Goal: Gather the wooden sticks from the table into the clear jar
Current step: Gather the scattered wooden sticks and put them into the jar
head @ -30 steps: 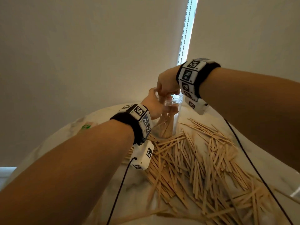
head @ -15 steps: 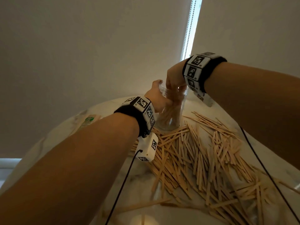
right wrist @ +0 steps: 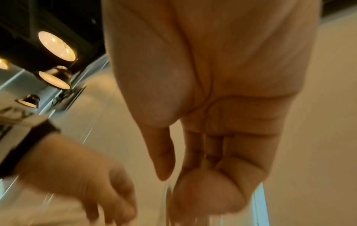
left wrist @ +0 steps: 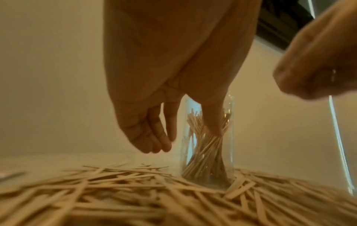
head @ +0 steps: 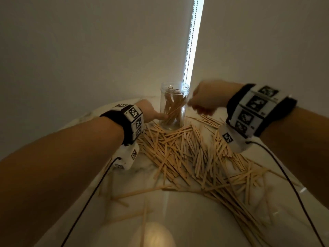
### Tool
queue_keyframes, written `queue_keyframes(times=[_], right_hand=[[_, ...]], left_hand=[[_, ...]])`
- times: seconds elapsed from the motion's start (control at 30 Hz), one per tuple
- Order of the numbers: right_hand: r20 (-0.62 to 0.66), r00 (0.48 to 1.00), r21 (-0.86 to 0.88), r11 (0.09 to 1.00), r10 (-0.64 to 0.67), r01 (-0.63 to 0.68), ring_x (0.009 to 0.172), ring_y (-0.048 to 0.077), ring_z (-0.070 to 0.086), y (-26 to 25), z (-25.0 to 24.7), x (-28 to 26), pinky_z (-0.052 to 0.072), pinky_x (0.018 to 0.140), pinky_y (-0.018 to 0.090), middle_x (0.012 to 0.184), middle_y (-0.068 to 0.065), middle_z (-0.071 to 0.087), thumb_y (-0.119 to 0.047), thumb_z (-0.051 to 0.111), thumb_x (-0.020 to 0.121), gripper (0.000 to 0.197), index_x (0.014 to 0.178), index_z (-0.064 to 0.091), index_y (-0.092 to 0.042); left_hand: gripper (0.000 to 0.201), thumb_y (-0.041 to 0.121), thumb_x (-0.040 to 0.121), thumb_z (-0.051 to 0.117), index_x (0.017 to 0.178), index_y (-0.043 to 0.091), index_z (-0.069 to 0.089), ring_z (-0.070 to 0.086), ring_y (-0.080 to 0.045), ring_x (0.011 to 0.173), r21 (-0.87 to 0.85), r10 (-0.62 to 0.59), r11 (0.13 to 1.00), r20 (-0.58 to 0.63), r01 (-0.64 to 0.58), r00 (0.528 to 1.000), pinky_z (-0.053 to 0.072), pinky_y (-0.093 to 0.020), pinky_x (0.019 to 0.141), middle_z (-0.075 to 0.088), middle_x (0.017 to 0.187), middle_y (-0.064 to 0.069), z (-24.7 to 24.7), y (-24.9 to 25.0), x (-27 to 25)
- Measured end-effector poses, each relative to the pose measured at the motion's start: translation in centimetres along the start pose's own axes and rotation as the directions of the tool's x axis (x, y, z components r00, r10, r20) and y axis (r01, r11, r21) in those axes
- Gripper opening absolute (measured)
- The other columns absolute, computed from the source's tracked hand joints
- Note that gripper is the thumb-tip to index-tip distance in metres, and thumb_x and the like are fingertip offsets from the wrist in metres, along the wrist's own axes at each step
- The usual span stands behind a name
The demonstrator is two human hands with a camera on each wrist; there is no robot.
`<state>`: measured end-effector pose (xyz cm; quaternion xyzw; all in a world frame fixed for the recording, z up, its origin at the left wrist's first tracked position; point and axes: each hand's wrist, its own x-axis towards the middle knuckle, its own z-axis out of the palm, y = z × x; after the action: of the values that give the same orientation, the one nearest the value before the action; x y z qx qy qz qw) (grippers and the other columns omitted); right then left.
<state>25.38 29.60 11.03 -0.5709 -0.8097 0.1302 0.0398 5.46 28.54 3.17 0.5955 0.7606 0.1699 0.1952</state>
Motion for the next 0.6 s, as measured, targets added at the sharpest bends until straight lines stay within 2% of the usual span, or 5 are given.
queue_keyframes(times=[0.1,0.23,0.33,0.43,0.6], right_hand=[[0.202,0.967,-0.079,0.987,0.153,-0.139,0.056,0.016,0.065,0.6,3.6,-2.9,0.058,0.058,0.027,0.068,0.003,0.068,-0.047,0.052,0.1,0.044,0.09,0.066,-0.007],[0.286,0.949,-0.436,0.9,0.136,0.003,0.119,0.023,0.057,-0.1,6.6,-6.0,0.043,0.098,0.033,0.129,0.012,0.061,-0.063,0.023,0.101,0.075,0.131,0.059,-0.004],[0.298,0.948,-0.423,0.906,0.114,0.024,0.099,0.021,0.059,-0.6,8.3,-6.0,0.044,0.083,0.031,0.105,0.009,0.066,-0.073,0.034,0.093,0.078,0.116,0.067,-0.007],[0.28,0.958,-0.362,0.931,0.06,0.048,0.094,0.021,0.061,-1.3,9.3,-5.8,0.049,0.085,0.032,0.097,0.006,0.066,-0.066,0.05,0.092,0.064,0.112,0.068,-0.008],[0.257,0.966,-0.325,0.942,0.0,0.086,0.088,0.017,0.055,-2.3,9.4,-6.0,0.051,0.084,0.029,0.102,0.006,0.065,-0.052,0.053,0.097,0.052,0.115,0.067,-0.005]], left_hand=[[0.067,0.06,0.091,0.057,0.126,0.003,0.059,0.06,-0.028,0.113,0.294,-0.105,0.95,-0.006,0.103,0.994,0.045,-0.034,0.085,0.062,0.127,-0.014,-0.7,-1.7,-2.4],[0.067,0.059,0.1,0.037,0.132,0.003,0.057,0.055,-0.029,0.123,0.519,-0.186,0.845,0.061,0.128,0.981,0.043,-0.033,0.098,0.057,0.137,-0.016,-1.0,-4.6,-5.3],[0.075,0.071,0.093,0.037,0.124,0.008,0.063,0.059,-0.028,0.116,0.525,-0.219,0.84,0.104,0.134,0.97,0.044,-0.035,0.097,0.062,0.127,-0.013,0.6,-6.3,-5.6],[0.077,0.082,0.073,0.055,0.109,0.016,0.07,0.065,-0.025,0.098,0.439,-0.178,0.889,0.075,0.127,0.981,0.053,-0.035,0.088,0.069,0.106,-0.004,2.3,-5.6,-5.8],[0.055,0.063,0.07,0.075,0.095,0.016,0.064,0.061,-0.027,0.098,0.399,-0.208,0.9,0.044,0.174,0.977,0.052,-0.038,0.087,0.066,0.102,-0.007,3.9,-3.0,-6.8]])
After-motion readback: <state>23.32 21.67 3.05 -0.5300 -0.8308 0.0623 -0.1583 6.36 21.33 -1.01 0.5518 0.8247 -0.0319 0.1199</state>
